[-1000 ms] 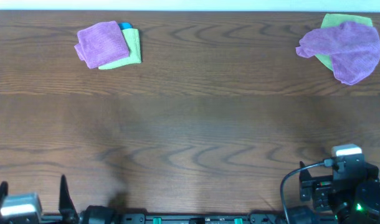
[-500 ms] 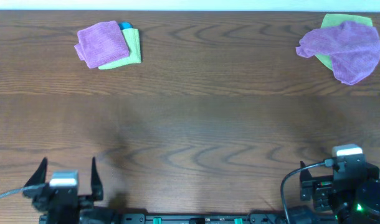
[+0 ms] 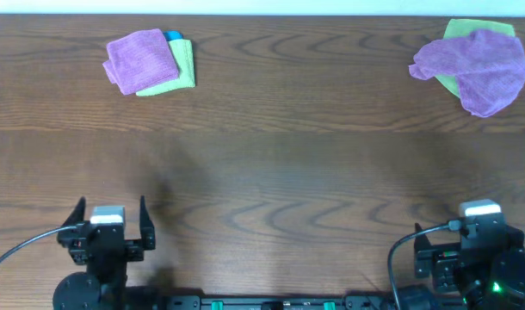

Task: Fold the cloth

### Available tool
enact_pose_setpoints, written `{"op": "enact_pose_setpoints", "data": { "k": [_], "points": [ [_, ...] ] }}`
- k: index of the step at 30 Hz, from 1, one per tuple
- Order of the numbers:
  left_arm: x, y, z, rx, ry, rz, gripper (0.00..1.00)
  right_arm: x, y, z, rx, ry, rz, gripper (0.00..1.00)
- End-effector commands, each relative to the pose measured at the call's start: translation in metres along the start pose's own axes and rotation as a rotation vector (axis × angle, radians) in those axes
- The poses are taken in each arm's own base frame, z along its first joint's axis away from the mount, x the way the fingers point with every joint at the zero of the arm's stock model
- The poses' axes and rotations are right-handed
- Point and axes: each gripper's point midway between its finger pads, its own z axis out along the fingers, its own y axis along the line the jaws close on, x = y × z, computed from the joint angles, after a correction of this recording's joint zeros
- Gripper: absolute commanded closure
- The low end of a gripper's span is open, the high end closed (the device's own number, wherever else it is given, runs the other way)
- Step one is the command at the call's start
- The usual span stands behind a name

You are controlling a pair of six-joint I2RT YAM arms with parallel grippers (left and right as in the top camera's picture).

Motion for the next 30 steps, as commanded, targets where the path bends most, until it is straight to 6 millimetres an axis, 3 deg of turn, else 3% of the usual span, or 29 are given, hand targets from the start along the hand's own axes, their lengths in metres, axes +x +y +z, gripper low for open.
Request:
{"op": "enact_pose_setpoints", "data": {
  "k": [1,11,19,30],
  "points": [
    [0.004,0.006,0.0,-0.036,0.007,-0.024,0.05,-0.002,-0.003,-0.004,0.012,-0.013,0.022,0.01],
    [0.042,0.011,0.026,-0.079,0.077,-0.041,0.05,-0.002,-0.003,-0.004,0.012,-0.013,0.022,0.01],
    [0.065,-0.002,0.05,-0.027,0.067,-0.066,0.05,-0.002,-0.003,-0.004,0.012,-0.013,0.022,0.01],
    [0.094,-0.016,0.061,0.032,0.117,-0.075,0.05,-0.002,-0.003,-0.004,0.012,-0.013,0.022,0.01]
  ]
}}
